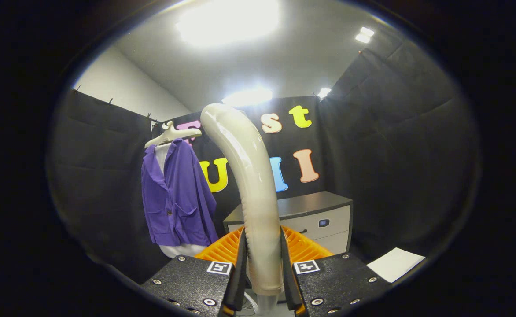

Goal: Iron the clothes twice with a garment steamer, once on the left side and once on the right side.

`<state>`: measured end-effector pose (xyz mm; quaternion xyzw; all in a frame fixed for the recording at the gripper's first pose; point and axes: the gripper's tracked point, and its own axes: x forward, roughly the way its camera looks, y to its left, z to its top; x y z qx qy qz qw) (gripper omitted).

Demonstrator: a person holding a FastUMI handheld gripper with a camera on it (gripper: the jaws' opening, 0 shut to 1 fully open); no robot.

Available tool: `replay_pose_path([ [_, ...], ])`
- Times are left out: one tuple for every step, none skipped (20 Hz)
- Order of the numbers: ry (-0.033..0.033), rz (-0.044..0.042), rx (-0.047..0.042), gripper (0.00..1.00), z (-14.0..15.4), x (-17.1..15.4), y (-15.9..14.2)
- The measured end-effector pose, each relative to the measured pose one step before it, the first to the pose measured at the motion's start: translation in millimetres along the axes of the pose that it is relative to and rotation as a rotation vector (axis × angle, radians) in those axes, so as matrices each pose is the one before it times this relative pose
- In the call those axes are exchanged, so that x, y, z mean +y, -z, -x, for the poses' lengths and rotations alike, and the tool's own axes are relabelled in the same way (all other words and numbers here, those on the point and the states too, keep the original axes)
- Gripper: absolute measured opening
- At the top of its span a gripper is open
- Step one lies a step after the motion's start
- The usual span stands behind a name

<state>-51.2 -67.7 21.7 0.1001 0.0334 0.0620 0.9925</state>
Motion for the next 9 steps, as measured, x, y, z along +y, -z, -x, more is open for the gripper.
replay_pose_path([
  [0.00435, -0.00345, -0.01141, 0.37, -1.22, -0.07, -1.21],
  [0.00549, -0.00504, -0.00776, 0.37, 1.23, 0.97, 0.46],
  [-0.00307, -0.00162, 0.00766, 0.36, -1.03, 1.0, 3.01],
  [-0.00427, -0.00277, 0.00202, 0.36, -3.12, 0.55, 0.56],
  [-0.00027, 0.00017, -0.00192, 0.37, -0.06, 0.19, 0.72],
  [-0.00328, 0.00294, 0.0056, 0.37, -1.82, 0.69, 1.02],
  [-0.00441, -0.00109, 0.00018, 0.37, -1.26, 1.32, -0.04],
  [-0.00231, -0.0011, 0.00282, 0.37, -2.55, 4.7, 0.68],
  [-0.00004, -0.00052, 0.00544, 0.37, -2.77, 5.85, 0.6],
])
